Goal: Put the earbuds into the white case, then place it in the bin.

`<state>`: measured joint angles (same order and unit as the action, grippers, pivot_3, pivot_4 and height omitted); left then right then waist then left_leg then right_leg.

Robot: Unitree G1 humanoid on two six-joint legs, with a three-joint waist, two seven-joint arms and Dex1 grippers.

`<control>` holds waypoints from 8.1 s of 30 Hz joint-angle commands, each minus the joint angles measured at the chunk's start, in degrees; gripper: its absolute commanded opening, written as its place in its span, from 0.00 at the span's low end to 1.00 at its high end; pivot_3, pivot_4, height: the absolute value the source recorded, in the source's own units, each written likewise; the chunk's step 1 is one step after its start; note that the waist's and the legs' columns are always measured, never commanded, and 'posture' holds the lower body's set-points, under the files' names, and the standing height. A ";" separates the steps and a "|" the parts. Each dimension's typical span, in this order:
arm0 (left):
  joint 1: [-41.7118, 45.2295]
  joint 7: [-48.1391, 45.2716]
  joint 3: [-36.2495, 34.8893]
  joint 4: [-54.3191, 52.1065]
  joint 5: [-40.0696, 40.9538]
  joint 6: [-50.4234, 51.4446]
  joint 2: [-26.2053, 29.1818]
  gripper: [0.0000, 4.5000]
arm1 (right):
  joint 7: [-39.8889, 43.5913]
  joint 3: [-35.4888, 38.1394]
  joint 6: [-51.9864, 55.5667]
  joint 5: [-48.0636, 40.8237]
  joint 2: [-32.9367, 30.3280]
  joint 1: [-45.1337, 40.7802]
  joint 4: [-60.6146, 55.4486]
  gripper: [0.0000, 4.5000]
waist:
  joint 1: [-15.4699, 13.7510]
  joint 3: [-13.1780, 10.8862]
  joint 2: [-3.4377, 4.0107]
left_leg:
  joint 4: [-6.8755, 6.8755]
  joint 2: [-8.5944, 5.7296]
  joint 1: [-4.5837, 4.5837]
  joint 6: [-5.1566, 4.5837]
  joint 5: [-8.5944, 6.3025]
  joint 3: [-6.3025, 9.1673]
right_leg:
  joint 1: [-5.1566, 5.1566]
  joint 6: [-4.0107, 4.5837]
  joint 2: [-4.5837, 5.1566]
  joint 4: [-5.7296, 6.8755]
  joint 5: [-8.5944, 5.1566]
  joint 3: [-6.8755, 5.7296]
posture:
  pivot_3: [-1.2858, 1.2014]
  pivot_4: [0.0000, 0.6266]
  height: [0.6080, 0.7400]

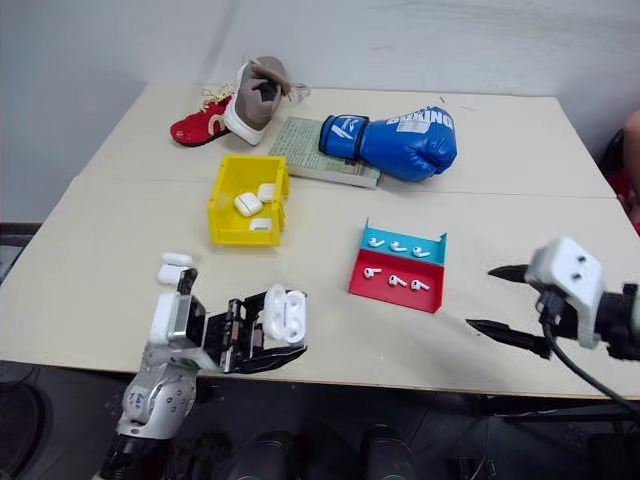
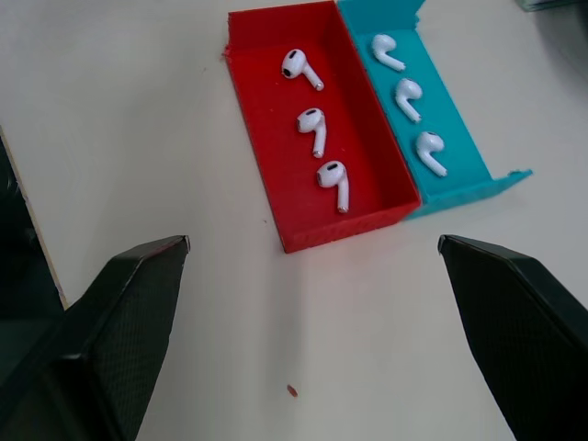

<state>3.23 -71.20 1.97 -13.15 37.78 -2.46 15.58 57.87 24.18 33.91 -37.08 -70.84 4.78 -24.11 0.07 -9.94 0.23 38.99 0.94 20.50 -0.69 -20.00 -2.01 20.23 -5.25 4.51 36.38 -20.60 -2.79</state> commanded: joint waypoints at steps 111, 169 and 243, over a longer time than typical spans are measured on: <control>15.28 -3.98 1.74 5.66 6.81 6.61 1.38 0.61 | 5.50 -19.06 -17.72 -6.27 48.23 -27.59 -7.42 0.09 | 0.08 -0.06 0.00 | 0.13 -0.21 0.75 0.00 0.06 0.56 | 0.33 -0.14 0.04 0.12 0.08 -0.35 | 0.52 0.24 1.00; 20.67 -4.36 0.66 4.49 4.36 10.80 -1.68 0.61 | 13.42 -30.69 -35.90 4.81 43.90 -26.47 7.27 0.09 | 0.13 -0.07 -0.01 | 0.13 -0.19 0.74 0.02 0.07 0.60 | 0.33 -0.14 0.03 0.11 0.08 -0.38 | 0.52 0.24 1.00; 6.53 2.28 -1.44 -0.56 0.86 4.02 3.04 0.61 | 20.78 -45.42 -37.02 51.87 29.87 -73.84 81.91 0.55 | 0.90 -0.35 0.48 | 0.27 -0.22 1.58 -0.08 0.09 0.25 | 1.36 -0.20 0.13 0.47 0.12 -0.33 | 0.52 0.24 1.00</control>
<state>9.85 -69.20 0.71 -10.87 38.30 2.40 18.45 78.44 -21.58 -2.02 14.04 -40.67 -67.30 57.31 0.97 -10.29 0.71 39.26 0.71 22.08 -0.77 -19.91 -1.75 21.59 -5.45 4.64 36.86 -20.49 -3.13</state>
